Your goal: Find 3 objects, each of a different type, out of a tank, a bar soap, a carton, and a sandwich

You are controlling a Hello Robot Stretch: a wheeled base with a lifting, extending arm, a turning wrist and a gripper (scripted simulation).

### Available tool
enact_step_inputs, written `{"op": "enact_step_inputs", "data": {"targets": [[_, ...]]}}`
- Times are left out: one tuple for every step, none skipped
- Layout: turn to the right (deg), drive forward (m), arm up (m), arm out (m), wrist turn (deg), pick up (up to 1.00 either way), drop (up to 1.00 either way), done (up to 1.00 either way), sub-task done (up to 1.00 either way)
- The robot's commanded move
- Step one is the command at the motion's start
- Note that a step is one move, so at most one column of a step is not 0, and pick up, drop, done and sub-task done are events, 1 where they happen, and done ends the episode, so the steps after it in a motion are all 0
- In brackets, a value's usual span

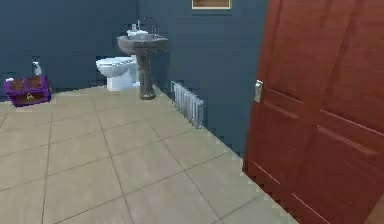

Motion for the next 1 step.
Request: {"op": "enact_step_inputs", "data": {"targets": [[45.0, 0.0, 0.0, 0.0, 0.0, 0.0, 0.0, 0.0, 0.0]]}}
